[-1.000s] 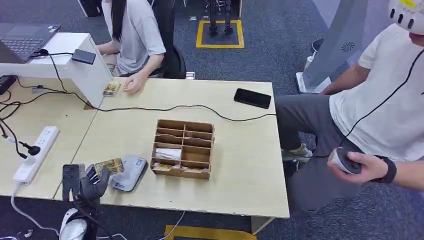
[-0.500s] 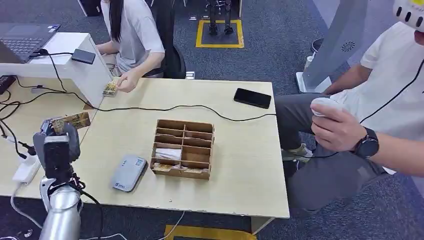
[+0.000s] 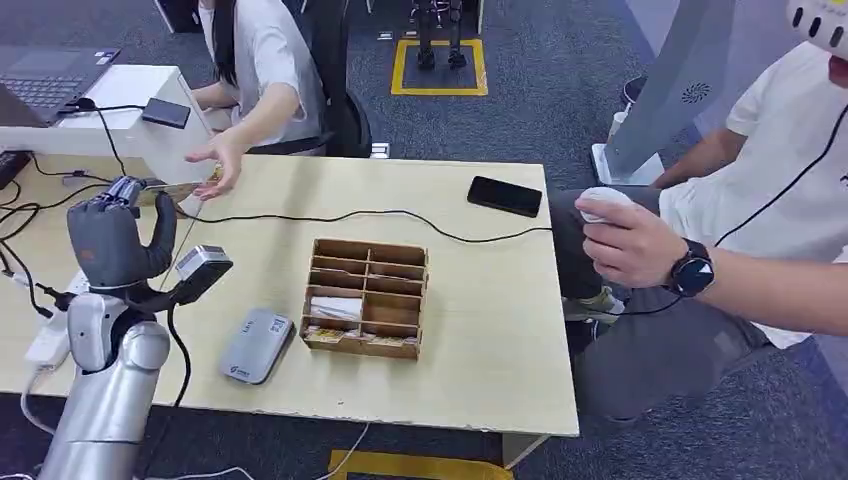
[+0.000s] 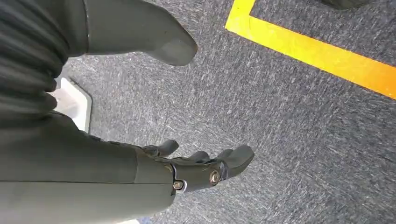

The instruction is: Pass the card to the sensor for recognition and then transmit it.

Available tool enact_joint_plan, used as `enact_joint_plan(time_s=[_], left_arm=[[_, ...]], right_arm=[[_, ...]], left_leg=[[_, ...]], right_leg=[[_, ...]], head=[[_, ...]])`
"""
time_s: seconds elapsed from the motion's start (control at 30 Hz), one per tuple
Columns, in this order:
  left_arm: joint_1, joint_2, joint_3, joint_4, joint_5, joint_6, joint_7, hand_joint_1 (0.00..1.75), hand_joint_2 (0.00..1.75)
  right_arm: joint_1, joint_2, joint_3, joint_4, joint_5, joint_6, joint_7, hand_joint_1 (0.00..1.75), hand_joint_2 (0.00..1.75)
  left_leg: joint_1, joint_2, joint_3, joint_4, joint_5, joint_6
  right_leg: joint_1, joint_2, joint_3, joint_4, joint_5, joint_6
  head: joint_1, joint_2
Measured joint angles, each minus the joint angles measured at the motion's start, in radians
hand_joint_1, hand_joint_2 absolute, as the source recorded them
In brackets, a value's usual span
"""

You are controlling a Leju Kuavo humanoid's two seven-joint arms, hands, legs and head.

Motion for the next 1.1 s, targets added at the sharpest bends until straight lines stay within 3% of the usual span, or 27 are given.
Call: enact_joint_plan(time_s=[0.27, 0.3, 0.5, 0.63, 0.83, 0.97, 1.1], left_arm=[[-0.052, 0.016, -0.028, 0.096, -0.004, -0.002, 0.029, 1.75, 1.75], [-0.055, 0.016, -0.031, 0.106, 0.000, -0.003, 0.030, 0.00, 1.75], [-0.055, 0.015, -0.036, 0.133, 0.024, -0.013, 0.039, 0.00, 1.75], [-0.055, 0.003, -0.036, 0.136, 0.097, -0.071, 0.079, 0.00, 1.75], [-0.047, -0.015, -0.036, 0.128, 0.192, -0.127, 0.082, 0.00, 1.75], [0.007, -0.030, -0.036, 0.067, 0.292, -0.214, 0.081, 0.00, 1.75], [0.124, -0.026, -0.067, -0.090, 0.301, -0.332, 0.015, 0.00, 1.75]], right_arm=[[0.001, -0.005, 0.005, 0.002, -0.003, 0.002, 0.011, 0.00, 1.75], [0.000, -0.005, 0.005, 0.003, -0.003, 0.001, 0.011, 0.00, 1.75], [0.001, -0.005, 0.005, 0.005, -0.004, 0.000, 0.010, 0.00, 1.75], [0.002, -0.005, 0.005, 0.005, -0.018, -0.002, 0.015, 0.00, 1.75], [0.003, -0.005, 0.005, 0.005, -0.018, -0.012, 0.027, 0.00, 1.75], [0.008, -0.005, 0.004, 0.005, -0.031, -0.018, 0.023, 0.00, 1.75], [0.016, -0.005, -0.001, 0.005, -0.041, -0.018, 0.018, 0.00, 1.75]], left_leg=[[0.000, 0.000, 0.000, 0.000, 0.000, 0.000], [0.000, 0.000, 0.000, 0.000, 0.000, 0.000], [0.000, 0.000, 0.000, 0.000, 0.000, 0.000], [0.000, 0.000, 0.000, 0.000, 0.000, 0.000], [0.000, 0.000, 0.000, 0.000, 0.000, 0.000], [0.000, 0.001, -0.001, 0.000, 0.000, 0.000], [0.000, 0.002, -0.001, 0.000, -0.001, 0.001]], right_leg=[[0.000, 0.000, 0.000, 0.000, 0.000, 0.000], [0.000, 0.000, 0.000, 0.000, 0.000, 0.000], [0.000, 0.001, 0.000, 0.000, 0.000, 0.000], [0.000, 0.000, 0.000, 0.000, 0.000, 0.000], [0.000, 0.001, 0.000, 0.000, 0.000, 0.000], [0.000, 0.001, 0.000, 0.000, 0.000, 0.000], [0.000, 0.002, -0.001, 0.000, -0.001, 0.000]], head=[[0.000, 0.000], [0.000, 0.000], [-0.001, 0.000], [0.000, 0.000], [0.000, 0.000], [0.000, 0.000], [0.000, 0.000]])
